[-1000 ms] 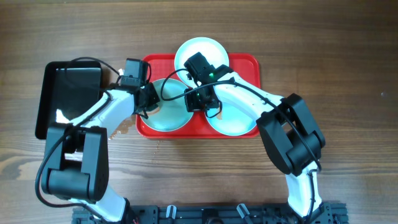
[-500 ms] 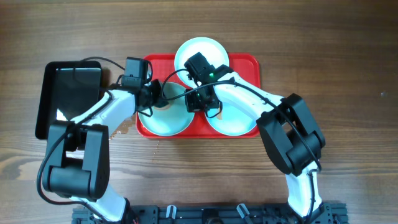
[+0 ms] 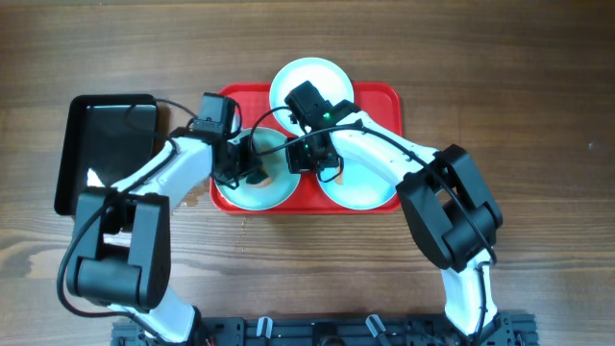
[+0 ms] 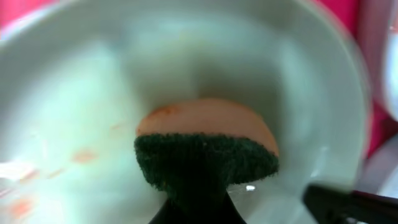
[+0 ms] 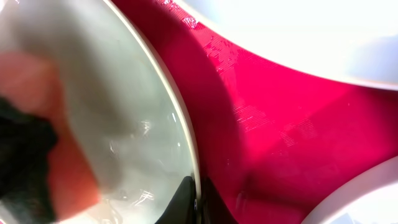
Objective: Clean dirty plates on tray and stack at the side
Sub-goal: 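Keep wiping the plate surface in circles with the held sponge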
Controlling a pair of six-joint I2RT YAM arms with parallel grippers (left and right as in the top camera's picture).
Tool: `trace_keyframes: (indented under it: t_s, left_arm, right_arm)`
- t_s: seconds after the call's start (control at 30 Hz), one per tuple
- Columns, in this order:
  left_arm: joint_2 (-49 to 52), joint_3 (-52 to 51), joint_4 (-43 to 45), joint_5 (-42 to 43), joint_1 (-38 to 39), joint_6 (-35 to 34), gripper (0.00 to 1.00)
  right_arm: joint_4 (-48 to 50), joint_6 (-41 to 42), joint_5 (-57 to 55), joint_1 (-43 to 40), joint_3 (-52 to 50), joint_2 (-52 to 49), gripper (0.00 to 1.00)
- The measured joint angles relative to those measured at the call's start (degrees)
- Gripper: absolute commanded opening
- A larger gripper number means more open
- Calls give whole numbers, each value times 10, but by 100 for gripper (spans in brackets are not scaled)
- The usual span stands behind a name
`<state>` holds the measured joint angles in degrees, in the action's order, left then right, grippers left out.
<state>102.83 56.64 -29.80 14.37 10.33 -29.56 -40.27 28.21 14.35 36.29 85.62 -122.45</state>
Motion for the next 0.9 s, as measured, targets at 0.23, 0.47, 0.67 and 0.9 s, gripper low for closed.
trace_keyframes:
  t_s: [0.23,0.47,0.67,0.9]
  left_arm:
    - [-10,4,-69,-40,-46,-17,4]
    - [-10,4,-77,-41,-61,-17,4]
    - [-10,7,-94,-38,-59,-17,4]
    - [-10,7,-167,-14,-42,-23,4]
  right_arm:
    - [0,3,0,0,0,0,4]
    - [1,5,2,1,0,0,4]
    - [1,5,2,1,0,0,4]
    - [2,9,2,0,0,0,4]
